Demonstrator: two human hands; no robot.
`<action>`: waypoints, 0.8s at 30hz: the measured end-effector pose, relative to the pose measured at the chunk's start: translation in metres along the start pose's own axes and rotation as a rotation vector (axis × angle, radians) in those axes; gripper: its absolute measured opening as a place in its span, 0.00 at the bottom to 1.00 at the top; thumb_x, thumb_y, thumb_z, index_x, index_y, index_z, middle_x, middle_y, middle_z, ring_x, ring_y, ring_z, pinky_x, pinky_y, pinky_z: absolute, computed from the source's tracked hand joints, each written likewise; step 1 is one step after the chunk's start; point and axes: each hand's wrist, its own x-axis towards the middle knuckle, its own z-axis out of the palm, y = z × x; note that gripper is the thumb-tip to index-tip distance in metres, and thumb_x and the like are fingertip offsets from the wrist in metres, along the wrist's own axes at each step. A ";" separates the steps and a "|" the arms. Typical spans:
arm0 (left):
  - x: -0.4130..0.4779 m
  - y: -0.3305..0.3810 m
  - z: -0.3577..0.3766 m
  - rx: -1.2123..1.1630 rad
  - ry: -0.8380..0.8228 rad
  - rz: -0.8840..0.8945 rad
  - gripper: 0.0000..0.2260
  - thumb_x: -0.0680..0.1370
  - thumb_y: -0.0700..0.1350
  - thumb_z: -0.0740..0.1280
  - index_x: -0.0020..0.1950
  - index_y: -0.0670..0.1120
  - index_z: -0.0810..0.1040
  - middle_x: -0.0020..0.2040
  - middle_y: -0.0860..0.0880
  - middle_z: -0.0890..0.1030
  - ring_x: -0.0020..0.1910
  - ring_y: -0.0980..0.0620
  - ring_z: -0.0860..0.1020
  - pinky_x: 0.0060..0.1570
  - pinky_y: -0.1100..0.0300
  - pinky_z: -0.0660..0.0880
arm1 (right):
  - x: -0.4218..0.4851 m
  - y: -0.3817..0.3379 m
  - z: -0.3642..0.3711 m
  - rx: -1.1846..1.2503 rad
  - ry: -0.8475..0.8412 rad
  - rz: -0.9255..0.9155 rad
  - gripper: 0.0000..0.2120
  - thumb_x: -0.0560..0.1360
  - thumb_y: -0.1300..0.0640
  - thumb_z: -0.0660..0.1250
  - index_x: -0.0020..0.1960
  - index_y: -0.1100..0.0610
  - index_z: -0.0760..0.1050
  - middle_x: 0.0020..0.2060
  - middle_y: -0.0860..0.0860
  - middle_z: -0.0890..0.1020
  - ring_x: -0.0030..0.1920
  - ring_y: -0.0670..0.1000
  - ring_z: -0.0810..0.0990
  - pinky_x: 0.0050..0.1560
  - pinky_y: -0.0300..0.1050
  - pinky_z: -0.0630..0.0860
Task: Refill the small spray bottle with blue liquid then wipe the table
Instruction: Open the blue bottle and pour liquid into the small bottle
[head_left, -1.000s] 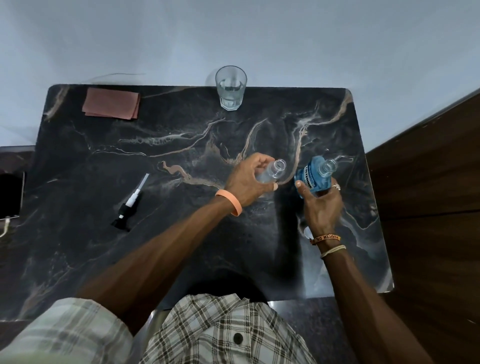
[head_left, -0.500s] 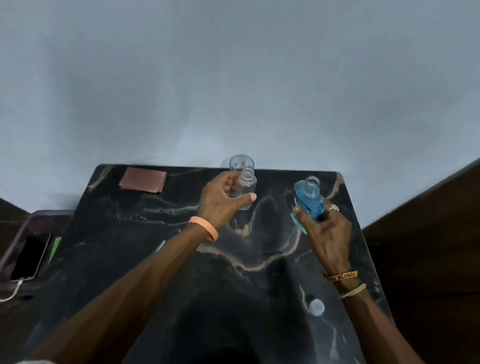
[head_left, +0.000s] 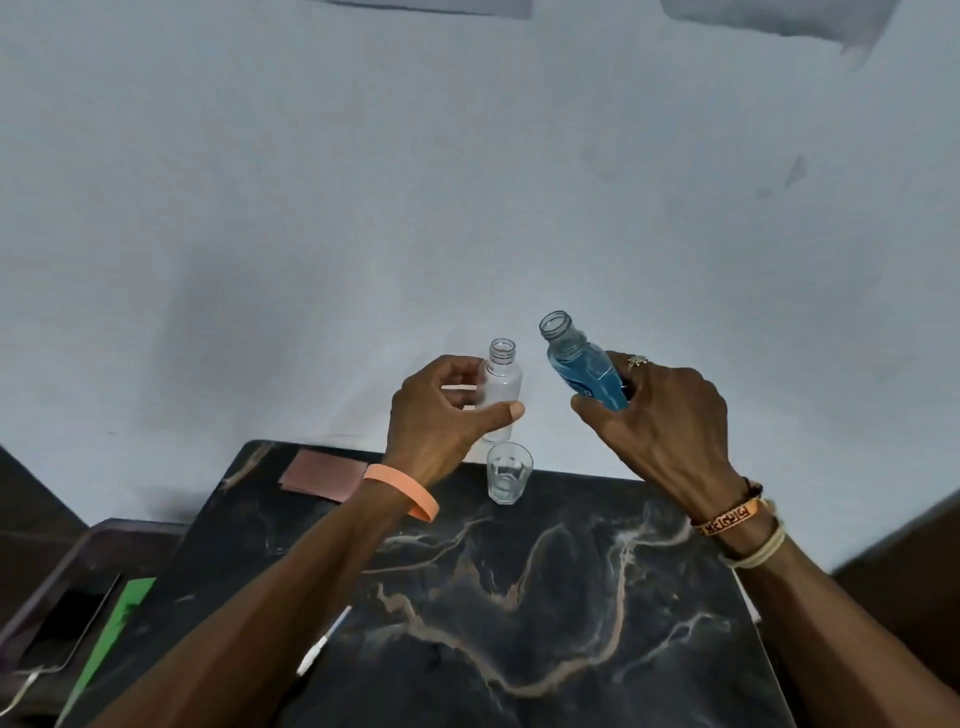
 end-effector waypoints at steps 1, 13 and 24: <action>0.001 0.004 -0.004 -0.003 0.010 0.011 0.22 0.61 0.55 0.82 0.50 0.60 0.78 0.45 0.66 0.82 0.42 0.66 0.82 0.35 0.75 0.74 | 0.005 -0.002 -0.004 -0.027 0.001 -0.017 0.17 0.72 0.37 0.65 0.55 0.43 0.79 0.32 0.45 0.81 0.30 0.49 0.71 0.29 0.33 0.57; 0.001 0.026 -0.015 0.009 0.029 0.078 0.21 0.60 0.58 0.81 0.48 0.61 0.78 0.42 0.68 0.81 0.41 0.68 0.81 0.35 0.77 0.73 | 0.025 -0.019 -0.032 -0.100 0.024 -0.129 0.18 0.73 0.41 0.69 0.59 0.47 0.80 0.34 0.50 0.83 0.31 0.51 0.71 0.34 0.40 0.64; -0.005 0.033 -0.016 -0.005 0.027 0.073 0.24 0.60 0.57 0.82 0.53 0.56 0.81 0.46 0.61 0.84 0.42 0.63 0.82 0.41 0.68 0.79 | 0.023 -0.028 -0.044 -0.179 0.047 -0.180 0.18 0.72 0.46 0.70 0.60 0.50 0.81 0.32 0.52 0.81 0.31 0.57 0.77 0.33 0.42 0.65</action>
